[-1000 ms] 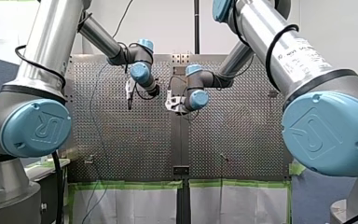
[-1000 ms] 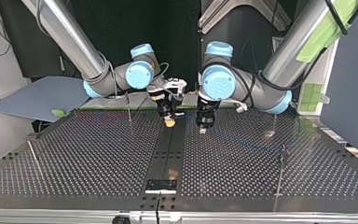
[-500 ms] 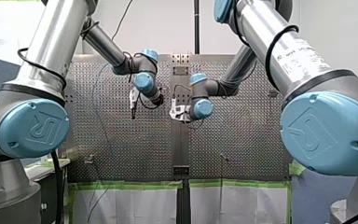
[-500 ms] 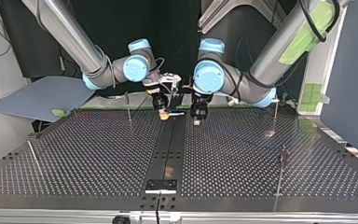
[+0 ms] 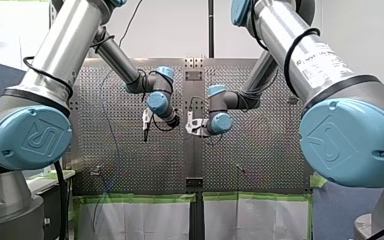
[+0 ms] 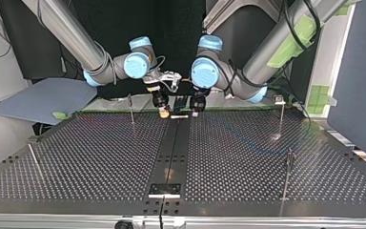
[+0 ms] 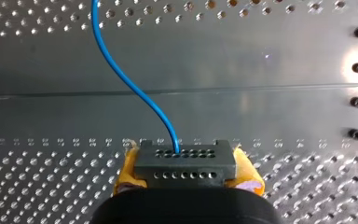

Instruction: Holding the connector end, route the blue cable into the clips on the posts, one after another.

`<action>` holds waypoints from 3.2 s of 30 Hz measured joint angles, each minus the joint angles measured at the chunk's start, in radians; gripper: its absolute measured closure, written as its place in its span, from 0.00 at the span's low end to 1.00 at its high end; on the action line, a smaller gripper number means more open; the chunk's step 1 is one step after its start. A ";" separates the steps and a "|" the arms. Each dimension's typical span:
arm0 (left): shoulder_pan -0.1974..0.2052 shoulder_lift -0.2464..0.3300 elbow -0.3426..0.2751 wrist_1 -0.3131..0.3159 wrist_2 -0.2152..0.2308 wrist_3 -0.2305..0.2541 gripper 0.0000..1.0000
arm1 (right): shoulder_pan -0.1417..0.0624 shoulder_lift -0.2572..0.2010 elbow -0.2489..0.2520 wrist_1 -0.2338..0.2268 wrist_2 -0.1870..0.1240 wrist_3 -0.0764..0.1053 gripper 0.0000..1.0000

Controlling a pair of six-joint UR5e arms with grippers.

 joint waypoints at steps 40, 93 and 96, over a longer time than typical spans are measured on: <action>-0.117 -0.226 -0.049 0.228 -0.011 -0.024 0.99 | -0.102 0.083 0.239 -0.256 0.015 0.013 1.00; -0.311 -0.479 0.004 0.453 -0.069 -0.165 0.99 | -0.338 0.212 0.433 -0.552 0.014 0.064 1.00; -0.320 -0.491 0.032 0.444 -0.076 -0.164 0.99 | -0.349 0.212 0.440 -0.559 0.011 0.064 1.00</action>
